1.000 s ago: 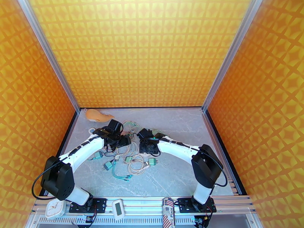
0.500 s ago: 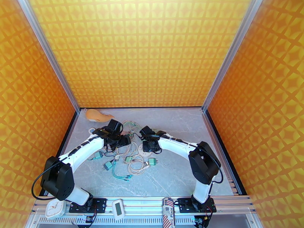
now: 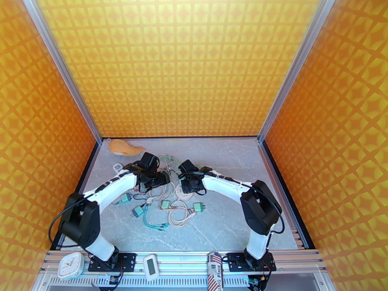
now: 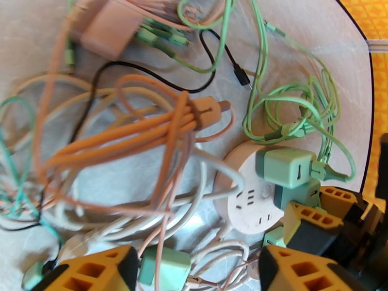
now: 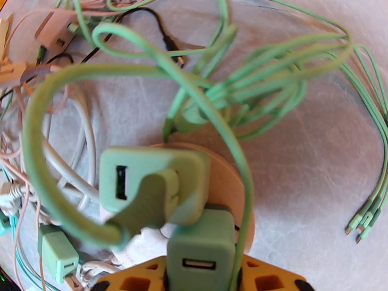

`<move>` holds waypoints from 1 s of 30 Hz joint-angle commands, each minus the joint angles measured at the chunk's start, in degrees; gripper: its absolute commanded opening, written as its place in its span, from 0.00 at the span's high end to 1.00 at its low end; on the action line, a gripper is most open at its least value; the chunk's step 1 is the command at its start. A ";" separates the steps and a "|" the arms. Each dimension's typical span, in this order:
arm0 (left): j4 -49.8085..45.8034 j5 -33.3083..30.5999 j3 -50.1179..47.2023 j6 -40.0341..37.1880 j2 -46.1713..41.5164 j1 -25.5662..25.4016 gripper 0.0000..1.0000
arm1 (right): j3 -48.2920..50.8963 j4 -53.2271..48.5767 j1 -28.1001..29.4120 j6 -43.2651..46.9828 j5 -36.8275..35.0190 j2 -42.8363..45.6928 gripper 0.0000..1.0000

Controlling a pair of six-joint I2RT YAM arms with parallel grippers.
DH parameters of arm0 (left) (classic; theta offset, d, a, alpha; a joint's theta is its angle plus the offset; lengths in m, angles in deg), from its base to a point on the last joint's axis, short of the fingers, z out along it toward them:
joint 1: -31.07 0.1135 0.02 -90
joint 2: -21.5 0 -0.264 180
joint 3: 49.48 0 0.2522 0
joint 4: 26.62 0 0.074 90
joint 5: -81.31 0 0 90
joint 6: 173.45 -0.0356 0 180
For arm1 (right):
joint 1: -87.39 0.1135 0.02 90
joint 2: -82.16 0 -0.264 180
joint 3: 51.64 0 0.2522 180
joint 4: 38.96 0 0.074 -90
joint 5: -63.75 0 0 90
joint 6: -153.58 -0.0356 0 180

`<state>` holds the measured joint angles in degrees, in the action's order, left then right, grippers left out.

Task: Pull the plug off the socket

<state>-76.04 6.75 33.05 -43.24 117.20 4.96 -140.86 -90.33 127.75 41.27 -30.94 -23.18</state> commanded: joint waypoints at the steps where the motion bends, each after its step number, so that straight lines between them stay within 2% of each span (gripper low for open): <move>1: 5.43 5.07 2.15 0.67 3.09 -1.22 0.40 | -1.31 1.30 -0.02 3.75 2.05 0.19 0.67; 10: 10.03 6.88 3.57 1.72 9.51 -4.54 0.44 | 0.40 1.85 -0.02 2.28 2.05 0.22 0.68; 18: 8.64 6.71 4.54 0.84 13.85 -5.73 0.45 | 1.33 2.18 -0.49 1.53 -0.20 1.11 0.68; 25: 1.72 2.87 8.54 -0.73 18.72 -8.29 0.45 | 2.51 3.62 -1.86 0.87 2.17 1.98 0.68; 30: -0.88 0.26 9.83 -1.04 21.48 -9.29 0.53 | 3.20 4.47 -1.86 0.68 3.38 2.23 0.68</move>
<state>-73.44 9.48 41.81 -43.37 135.27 -2.80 -138.56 -87.62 125.87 42.63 -29.41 -22.09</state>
